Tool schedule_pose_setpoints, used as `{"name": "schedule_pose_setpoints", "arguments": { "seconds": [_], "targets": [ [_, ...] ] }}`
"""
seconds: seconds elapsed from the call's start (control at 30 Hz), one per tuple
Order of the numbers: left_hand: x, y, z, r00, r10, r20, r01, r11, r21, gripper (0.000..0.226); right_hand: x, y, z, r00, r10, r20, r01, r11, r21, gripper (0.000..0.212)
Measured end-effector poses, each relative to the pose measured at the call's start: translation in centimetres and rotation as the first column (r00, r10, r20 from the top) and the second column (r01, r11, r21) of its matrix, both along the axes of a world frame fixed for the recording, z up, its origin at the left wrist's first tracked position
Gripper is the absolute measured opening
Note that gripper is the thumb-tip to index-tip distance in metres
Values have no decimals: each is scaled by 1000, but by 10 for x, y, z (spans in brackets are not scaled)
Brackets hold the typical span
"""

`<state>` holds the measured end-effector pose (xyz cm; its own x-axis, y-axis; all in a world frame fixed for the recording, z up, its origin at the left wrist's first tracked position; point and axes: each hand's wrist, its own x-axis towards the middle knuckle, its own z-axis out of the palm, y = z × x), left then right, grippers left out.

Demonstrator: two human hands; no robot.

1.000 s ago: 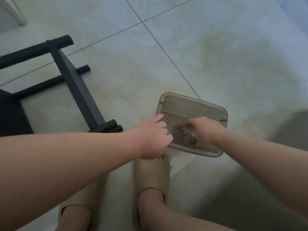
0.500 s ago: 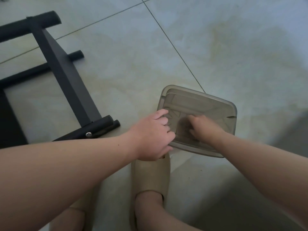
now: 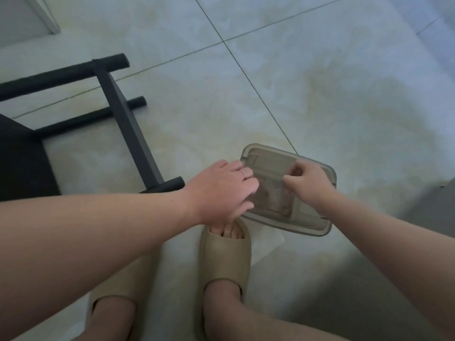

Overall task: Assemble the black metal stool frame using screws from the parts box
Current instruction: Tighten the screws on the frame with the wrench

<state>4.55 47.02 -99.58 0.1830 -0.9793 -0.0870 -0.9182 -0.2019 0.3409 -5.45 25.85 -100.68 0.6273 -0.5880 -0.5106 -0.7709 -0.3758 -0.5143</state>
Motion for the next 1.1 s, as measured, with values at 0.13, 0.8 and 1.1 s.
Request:
{"name": "schedule_pose_setpoints", "arguments": {
  "seconds": [0.13, 0.8, 1.1],
  "targets": [
    [26, 27, 33, 823, 437, -363, -421, 898, 127, 38, 22, 24, 47, 971, -174, 162, 104, 924, 368, 20],
    [81, 158, 39, 361, 681, -638, -750, 618, 235, 14, 119, 176, 69, 896, 414, 158, -443, 846, 296, 12],
    [77, 173, 6, 156, 866, -476, -798, 394, 455, 18, 128, 156, 44, 155, 971, -182, -945, 92, -313, 114]
  ]
}}
